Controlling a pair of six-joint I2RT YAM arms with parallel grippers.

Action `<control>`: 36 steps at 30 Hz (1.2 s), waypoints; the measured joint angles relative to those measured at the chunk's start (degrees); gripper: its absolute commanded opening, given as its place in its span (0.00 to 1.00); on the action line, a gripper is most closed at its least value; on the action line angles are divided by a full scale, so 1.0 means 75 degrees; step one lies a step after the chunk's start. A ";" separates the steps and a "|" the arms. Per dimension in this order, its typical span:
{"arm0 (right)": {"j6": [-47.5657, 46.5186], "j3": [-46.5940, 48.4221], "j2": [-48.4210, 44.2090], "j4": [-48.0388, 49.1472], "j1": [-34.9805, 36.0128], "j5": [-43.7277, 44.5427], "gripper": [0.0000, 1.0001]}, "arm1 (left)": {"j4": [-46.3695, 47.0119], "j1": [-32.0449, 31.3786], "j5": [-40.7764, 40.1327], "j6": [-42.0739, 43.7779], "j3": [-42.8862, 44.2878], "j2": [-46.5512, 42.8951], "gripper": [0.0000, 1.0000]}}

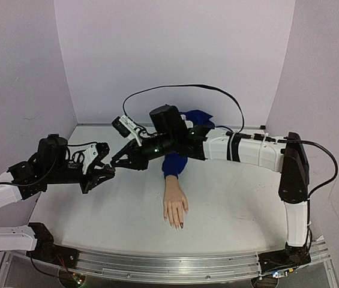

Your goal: Paint the nails

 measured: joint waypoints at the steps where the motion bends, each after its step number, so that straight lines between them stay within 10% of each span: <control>1: 0.0402 0.0023 0.0073 0.0140 0.0023 0.0271 0.00 | 0.0055 0.0015 -0.0227 -0.0003 -0.0041 0.0003 0.00; 19: 0.5269 0.1122 0.1014 0.0699 0.1058 0.5438 0.00 | 0.0565 0.0291 -0.2500 -0.0358 -0.0213 0.0265 0.00; 31: 0.4418 -0.0341 -0.0259 0.0886 0.0778 0.4692 0.75 | 0.1644 -0.0082 -0.1967 -0.0595 0.0035 0.0810 0.00; 36: 0.3759 -0.1489 -0.1361 0.0868 0.0525 0.4360 0.90 | 0.1827 -0.0111 -0.1958 -0.0612 0.0338 0.0988 0.00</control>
